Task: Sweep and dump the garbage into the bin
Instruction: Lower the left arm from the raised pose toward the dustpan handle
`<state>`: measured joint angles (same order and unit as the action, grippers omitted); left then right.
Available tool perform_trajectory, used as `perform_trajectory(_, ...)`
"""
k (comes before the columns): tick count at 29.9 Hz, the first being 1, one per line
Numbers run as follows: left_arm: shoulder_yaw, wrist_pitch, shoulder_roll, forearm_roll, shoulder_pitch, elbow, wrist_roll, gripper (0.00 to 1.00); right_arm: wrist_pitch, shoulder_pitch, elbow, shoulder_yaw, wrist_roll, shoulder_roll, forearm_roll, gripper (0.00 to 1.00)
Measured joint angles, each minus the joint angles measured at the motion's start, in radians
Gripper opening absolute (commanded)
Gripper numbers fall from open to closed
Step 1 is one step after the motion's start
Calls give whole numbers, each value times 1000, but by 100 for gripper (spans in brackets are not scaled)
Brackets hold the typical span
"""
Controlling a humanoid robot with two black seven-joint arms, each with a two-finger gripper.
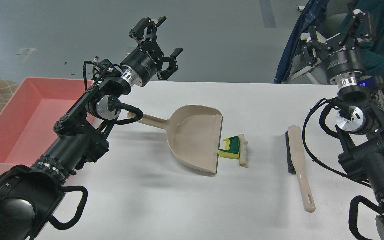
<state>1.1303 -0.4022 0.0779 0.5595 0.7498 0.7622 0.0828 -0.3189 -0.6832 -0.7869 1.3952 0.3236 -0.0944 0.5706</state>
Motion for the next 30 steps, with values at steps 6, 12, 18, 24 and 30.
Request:
perform_trajectory(6, 0, 13, 2, -1, -3, -3, -1, 98, 0, 3, -1, 1, 0, 4, -1, 100)
perform_trajectory(12, 0, 14, 13, -2, -2, -3, -2, 98, 4, -10, -1, 1, 0, 5, -1, 100)
perform_trajectory(18, 6, 49, 25, -24, 11, -3, 4, 98, 5, -28, 2, 1, -1, 5, -9, 100)
perform_trajectory(24, 6, 63, 49, -39, 16, -3, 9, 98, 7, -43, 10, 1, -3, 2, -15, 100)
perform_trajectory(30, 9, 58, 71, -47, 5, -3, 19, 98, 8, -42, 13, -2, -3, -3, -15, 100)
